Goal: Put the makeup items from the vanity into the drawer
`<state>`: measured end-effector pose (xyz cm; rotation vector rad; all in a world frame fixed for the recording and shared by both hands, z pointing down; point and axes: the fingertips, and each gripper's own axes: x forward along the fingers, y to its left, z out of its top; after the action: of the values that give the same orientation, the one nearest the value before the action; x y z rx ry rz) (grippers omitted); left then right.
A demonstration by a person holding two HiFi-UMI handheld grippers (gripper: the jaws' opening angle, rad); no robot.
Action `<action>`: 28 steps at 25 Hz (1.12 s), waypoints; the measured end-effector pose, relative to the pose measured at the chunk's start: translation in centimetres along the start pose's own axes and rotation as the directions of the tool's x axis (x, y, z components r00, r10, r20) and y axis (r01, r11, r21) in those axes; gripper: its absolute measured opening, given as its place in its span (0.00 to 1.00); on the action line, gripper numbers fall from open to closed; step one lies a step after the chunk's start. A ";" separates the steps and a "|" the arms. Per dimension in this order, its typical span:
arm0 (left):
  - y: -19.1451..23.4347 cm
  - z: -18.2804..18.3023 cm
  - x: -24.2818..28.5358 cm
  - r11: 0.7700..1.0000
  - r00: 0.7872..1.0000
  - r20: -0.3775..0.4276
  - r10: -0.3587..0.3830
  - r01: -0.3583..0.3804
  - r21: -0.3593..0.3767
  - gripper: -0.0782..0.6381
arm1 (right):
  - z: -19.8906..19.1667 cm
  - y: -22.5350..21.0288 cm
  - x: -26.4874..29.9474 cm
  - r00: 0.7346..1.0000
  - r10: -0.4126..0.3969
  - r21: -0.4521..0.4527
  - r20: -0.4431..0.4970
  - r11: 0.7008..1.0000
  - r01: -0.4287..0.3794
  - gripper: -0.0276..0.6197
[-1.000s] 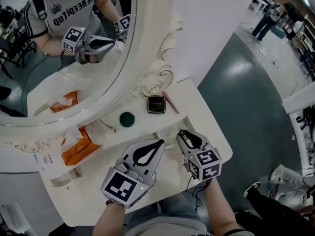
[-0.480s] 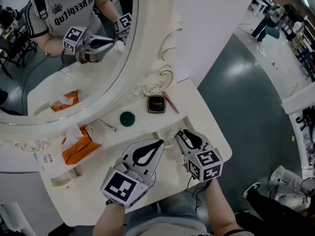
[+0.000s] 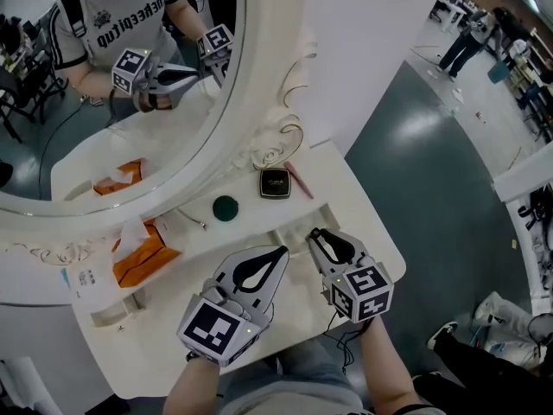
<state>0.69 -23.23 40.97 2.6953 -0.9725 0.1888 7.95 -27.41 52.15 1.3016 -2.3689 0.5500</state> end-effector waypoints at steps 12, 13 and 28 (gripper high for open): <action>-1.6 0.8 -1.2 0.999 1.000 0.014 -0.020 0.020 0.033 0.15 | 1.7 2.8 -2.3 0.997 0.047 -0.011 0.066 0.999 -0.046 0.06; -1.7 0.9 -1.3 0.999 1.000 0.015 -0.022 0.022 0.034 0.15 | 1.9 3.1 -2.5 0.996 0.053 -0.013 0.071 0.999 -0.053 0.06; -4.8 2.2 -2.6 0.994 0.997 0.037 -0.074 0.071 0.081 0.15 | 5.6 7.1 -8.3 0.972 0.097 -0.035 0.213 0.995 -0.091 0.06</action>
<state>1.85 -18.77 37.36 2.8122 -0.8943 0.1635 5.22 -20.91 42.13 1.3010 -2.6159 0.4232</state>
